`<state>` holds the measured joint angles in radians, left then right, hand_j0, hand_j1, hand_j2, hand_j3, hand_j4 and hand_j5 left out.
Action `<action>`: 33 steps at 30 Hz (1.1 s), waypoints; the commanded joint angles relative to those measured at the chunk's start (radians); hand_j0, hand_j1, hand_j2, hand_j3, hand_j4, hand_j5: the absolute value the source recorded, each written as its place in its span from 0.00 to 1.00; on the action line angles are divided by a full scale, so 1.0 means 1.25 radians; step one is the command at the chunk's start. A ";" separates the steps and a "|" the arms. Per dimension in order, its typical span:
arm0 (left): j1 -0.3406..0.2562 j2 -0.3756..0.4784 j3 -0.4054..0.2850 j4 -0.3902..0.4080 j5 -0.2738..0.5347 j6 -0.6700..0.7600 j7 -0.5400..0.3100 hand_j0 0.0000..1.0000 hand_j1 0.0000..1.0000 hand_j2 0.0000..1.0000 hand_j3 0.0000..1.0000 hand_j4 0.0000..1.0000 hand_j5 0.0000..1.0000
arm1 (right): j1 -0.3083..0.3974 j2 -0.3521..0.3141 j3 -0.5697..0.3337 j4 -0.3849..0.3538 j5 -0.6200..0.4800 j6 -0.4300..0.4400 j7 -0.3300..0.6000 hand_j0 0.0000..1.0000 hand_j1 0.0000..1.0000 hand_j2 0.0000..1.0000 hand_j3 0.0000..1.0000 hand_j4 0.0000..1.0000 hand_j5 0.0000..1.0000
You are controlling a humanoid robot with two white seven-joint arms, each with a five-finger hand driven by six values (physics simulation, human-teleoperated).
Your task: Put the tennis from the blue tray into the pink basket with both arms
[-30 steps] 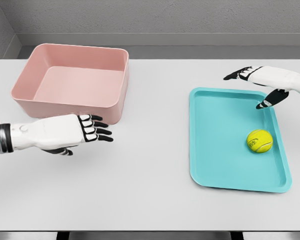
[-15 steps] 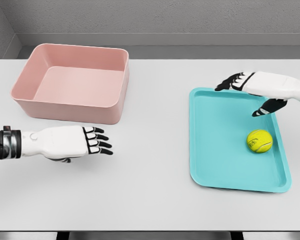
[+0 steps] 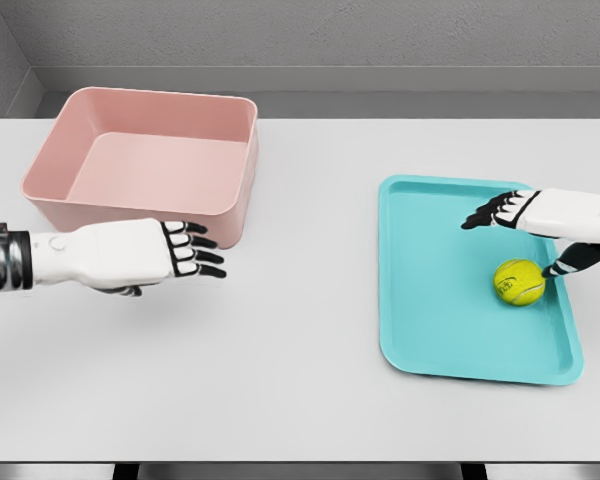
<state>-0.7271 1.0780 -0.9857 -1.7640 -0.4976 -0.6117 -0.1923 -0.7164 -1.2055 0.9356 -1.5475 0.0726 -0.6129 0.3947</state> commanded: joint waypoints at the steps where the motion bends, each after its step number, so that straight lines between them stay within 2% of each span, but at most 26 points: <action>1: 0.000 -0.003 0.003 0.000 0.030 0.001 0.002 1.00 1.00 1.00 1.00 1.00 1.00 | 0.005 -0.010 -0.001 -0.017 -0.005 0.002 0.000 1.00 1.00 1.00 1.00 1.00 1.00; 9: 0.004 -0.052 0.003 0.000 0.039 0.001 0.003 1.00 1.00 1.00 1.00 1.00 1.00 | 0.039 -0.008 0.000 -0.011 -0.005 0.002 0.005 1.00 1.00 1.00 1.00 1.00 1.00; 14: 0.007 -0.052 -0.002 0.000 0.039 0.001 0.003 1.00 1.00 1.00 1.00 1.00 1.00 | 0.052 0.004 0.000 0.038 -0.004 0.002 0.005 1.00 1.00 1.00 1.00 1.00 1.00; 18: 0.009 -0.050 -0.002 0.000 0.039 0.001 0.002 1.00 1.00 1.00 1.00 1.00 1.00 | 0.058 0.032 0.003 0.071 0.001 0.002 0.006 1.00 1.00 1.00 1.00 1.00 1.00; 33: 0.004 -0.039 -0.003 0.000 0.037 0.001 -0.003 1.00 1.00 1.00 1.00 1.00 1.00 | 0.075 0.033 0.007 0.102 0.003 0.002 0.008 1.00 1.00 1.00 1.00 1.00 1.00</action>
<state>-0.7225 1.0254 -0.9902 -1.7640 -0.4568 -0.6118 -0.1965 -0.6228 -1.1641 0.9447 -1.4292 0.0829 -0.6126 0.4052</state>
